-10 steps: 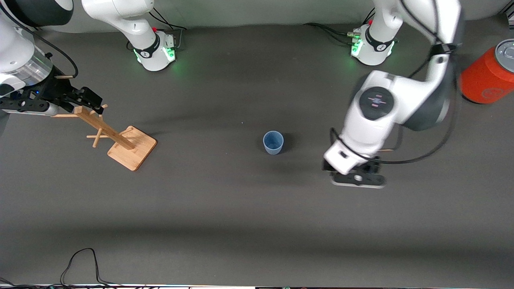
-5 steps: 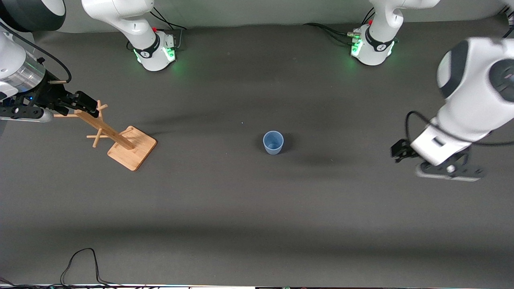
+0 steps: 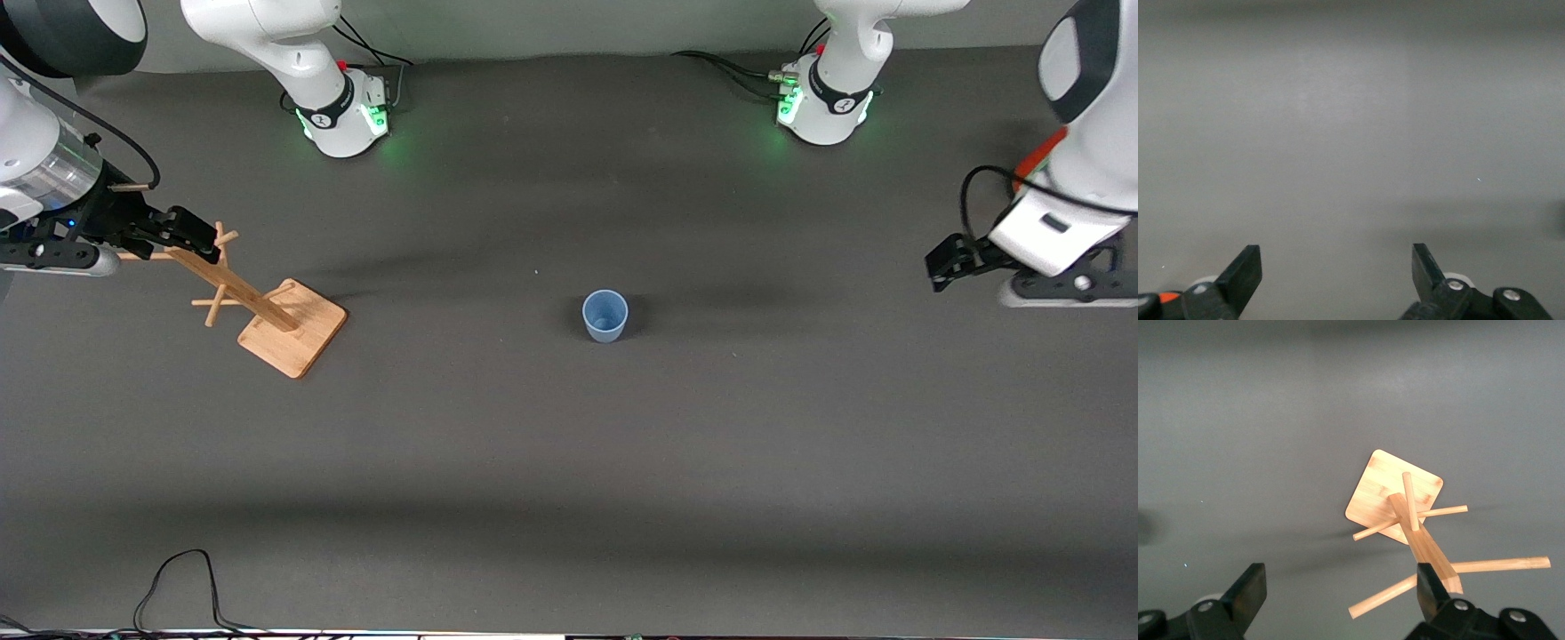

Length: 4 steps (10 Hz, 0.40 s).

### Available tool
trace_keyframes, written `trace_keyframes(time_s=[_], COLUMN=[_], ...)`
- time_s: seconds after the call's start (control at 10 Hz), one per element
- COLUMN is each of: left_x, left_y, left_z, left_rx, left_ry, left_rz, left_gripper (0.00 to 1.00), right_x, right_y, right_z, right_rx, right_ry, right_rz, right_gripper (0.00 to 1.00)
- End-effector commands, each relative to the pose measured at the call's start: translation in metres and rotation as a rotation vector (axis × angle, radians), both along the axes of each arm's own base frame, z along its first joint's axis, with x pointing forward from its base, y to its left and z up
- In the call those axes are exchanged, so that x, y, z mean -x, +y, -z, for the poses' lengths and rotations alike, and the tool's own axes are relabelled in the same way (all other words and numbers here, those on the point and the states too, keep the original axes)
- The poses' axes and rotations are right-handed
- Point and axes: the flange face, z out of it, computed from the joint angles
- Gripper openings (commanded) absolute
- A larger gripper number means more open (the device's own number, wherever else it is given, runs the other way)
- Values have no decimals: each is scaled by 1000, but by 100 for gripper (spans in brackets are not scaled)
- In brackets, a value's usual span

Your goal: Rotate and upright cup with both arms

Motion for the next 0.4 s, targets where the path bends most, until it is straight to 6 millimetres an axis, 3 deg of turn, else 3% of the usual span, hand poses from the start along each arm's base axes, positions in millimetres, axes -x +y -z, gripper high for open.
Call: trace_keyframes(time_s=[0.0,0.3], left_x=[12,15], left_y=[7,7], left_z=[2,-2], left_rx=[14,6], left_ry=[37,37], left_rz=[-3,-19], left_gripper=[100,100], right_x=[-9,-28], right_y=[-1,3], right_z=[1,3], right_rx=[-45,-46], right_ry=[11,17], right_rz=[-12,-13], right_gripper=[100,100])
